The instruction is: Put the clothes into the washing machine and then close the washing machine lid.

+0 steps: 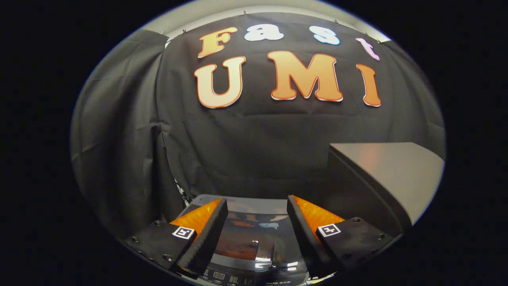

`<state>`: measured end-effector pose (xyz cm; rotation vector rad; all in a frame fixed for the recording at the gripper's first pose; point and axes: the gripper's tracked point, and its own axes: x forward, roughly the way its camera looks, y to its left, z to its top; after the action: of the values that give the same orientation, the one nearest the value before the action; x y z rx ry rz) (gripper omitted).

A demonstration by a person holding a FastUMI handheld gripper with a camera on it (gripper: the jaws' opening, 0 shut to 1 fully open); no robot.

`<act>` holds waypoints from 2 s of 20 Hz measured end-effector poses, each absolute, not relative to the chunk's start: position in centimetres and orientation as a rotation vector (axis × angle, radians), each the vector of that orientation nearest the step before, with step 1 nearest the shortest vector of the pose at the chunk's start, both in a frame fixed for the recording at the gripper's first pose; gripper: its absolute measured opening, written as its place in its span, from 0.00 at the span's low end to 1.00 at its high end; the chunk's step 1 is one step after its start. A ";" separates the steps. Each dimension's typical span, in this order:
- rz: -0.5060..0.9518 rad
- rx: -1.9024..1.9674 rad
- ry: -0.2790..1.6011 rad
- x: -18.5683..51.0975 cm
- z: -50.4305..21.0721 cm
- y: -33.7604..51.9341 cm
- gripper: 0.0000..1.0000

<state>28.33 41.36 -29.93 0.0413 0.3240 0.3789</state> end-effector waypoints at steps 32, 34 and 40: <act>0.263 0.083 0.041 3.9 -4.7 27.8 0.96; 0.254 0.085 0.031 3.7 -4.2 27.4 0.96; 0.244 0.083 0.029 3.2 -4.3 26.9 0.96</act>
<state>3.19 26.88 -4.35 0.0827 0.0292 0.2436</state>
